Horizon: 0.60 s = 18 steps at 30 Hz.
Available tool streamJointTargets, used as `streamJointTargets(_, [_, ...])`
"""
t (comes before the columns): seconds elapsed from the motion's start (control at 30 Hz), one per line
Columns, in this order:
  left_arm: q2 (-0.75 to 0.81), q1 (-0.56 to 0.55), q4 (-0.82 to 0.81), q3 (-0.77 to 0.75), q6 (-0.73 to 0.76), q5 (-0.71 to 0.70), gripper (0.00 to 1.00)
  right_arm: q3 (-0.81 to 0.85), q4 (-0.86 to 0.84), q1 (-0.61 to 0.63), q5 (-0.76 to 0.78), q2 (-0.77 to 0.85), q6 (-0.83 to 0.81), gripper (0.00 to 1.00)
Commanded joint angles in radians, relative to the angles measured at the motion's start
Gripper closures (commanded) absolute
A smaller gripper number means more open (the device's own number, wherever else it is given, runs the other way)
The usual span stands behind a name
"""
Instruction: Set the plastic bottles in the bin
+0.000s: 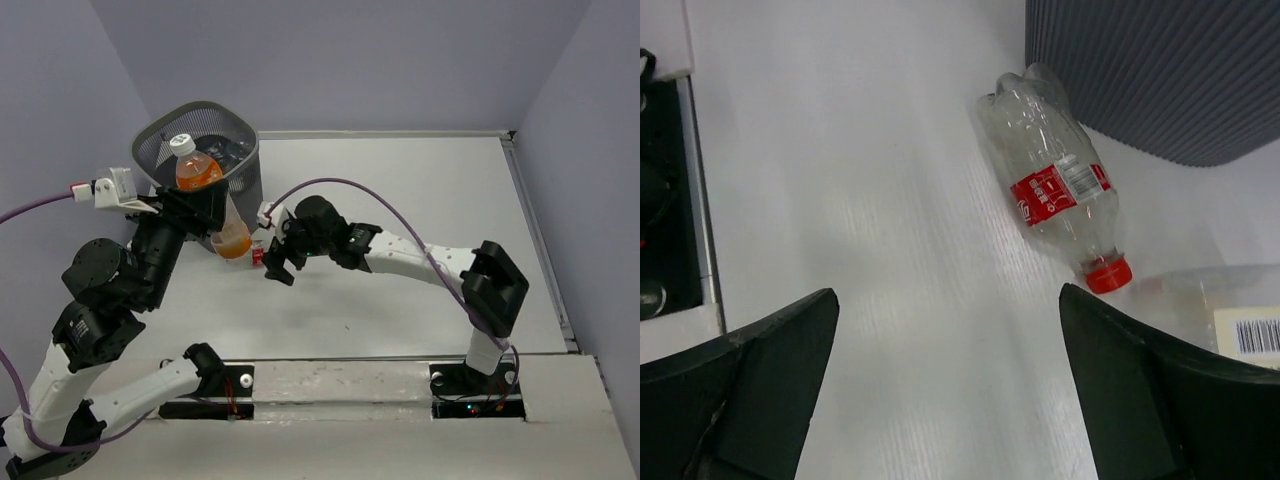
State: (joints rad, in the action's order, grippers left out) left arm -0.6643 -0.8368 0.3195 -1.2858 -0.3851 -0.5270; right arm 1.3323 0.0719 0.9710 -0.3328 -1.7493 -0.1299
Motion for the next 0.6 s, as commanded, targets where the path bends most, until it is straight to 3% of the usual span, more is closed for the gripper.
streamJointTargets(0.0, [0.002,-0.002,-0.115,-0.015,0.044,-0.116,0.49,0.192,0.003,0.018,0.067,-0.128,-0.172,0.02])
streamJointTargets(0.23, [-0.023,-0.002,-0.191,-0.050,0.107,-0.166,0.49,0.404,0.049,0.018,0.132,-0.390,-0.261,0.00])
streamJointTargets(0.4, [-0.090,-0.002,-0.246,-0.075,0.158,-0.198,0.49,0.464,0.052,0.018,0.115,-0.476,-0.257,0.00])
streamJointTargets(0.57, [-0.168,-0.001,-0.403,-0.060,0.335,-0.404,0.49,0.458,0.013,0.027,0.077,-0.507,-0.215,0.02])
